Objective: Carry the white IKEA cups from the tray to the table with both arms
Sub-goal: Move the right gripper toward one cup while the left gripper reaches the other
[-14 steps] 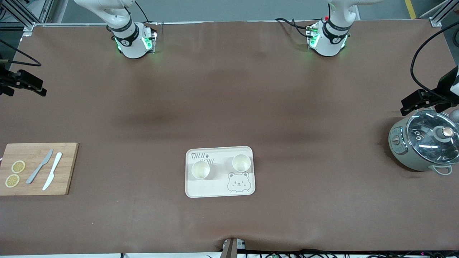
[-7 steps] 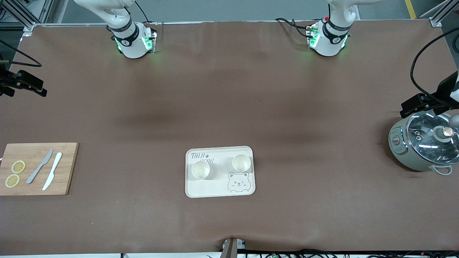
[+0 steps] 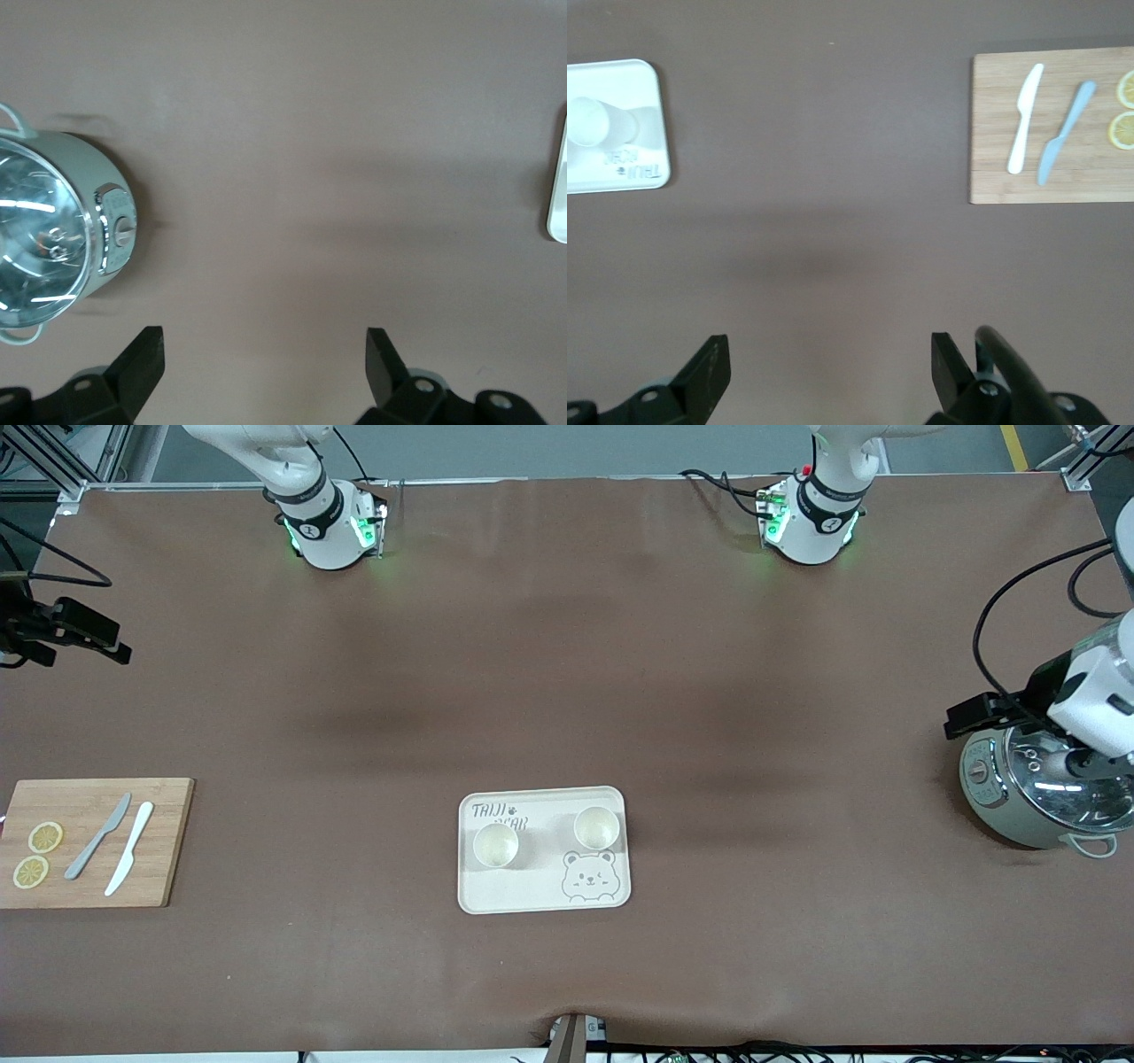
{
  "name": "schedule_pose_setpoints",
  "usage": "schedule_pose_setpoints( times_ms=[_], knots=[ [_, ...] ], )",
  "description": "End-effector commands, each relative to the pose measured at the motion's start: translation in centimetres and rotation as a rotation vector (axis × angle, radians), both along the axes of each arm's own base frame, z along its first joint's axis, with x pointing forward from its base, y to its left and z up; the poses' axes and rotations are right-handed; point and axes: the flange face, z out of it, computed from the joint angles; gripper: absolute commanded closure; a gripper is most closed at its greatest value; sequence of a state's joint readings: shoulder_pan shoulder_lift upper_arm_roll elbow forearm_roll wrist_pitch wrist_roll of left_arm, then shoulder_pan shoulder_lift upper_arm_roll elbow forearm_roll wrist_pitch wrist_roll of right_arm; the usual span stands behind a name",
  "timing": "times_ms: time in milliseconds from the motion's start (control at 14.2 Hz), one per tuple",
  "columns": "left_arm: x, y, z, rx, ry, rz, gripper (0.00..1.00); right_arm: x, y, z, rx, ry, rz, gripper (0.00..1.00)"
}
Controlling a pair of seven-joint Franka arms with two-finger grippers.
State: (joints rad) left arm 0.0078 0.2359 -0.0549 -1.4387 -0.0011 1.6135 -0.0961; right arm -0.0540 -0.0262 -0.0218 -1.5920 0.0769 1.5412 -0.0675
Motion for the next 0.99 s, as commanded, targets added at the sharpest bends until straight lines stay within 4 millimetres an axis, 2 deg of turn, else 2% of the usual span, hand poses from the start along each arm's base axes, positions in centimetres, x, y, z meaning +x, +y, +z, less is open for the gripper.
schedule_pose_setpoints(
  times_ms=[0, 283, 424, 636, 918],
  knots=[
    [1.2, -1.6, -1.3, -0.023, -0.009, -0.009, 0.00, 1.6, 1.9, -0.6, 0.021, -0.009, -0.007, 0.00],
    [3.4, -5.5, -5.3, -0.029, -0.032, 0.054, 0.00, 4.7, 6.5, -4.1, 0.020, -0.015, -0.026, 0.00],
    [4.6, -7.4, -7.6, -0.062, -0.046, 0.086, 0.00, 6.6, 9.8, -6.9, 0.025, -0.028, -0.023, 0.00],
    [5.7, -9.8, -10.4, -0.083, -0.064, 0.152, 0.00, 8.5, 14.7, -10.5, 0.042, -0.045, -0.053, 0.00],
    [6.8, -16.4, -15.7, -0.101, -0.109, 0.244, 0.00, 10.4, 18.6, -14.9, 0.060, -0.070, -0.054, 0.00]
  ],
)
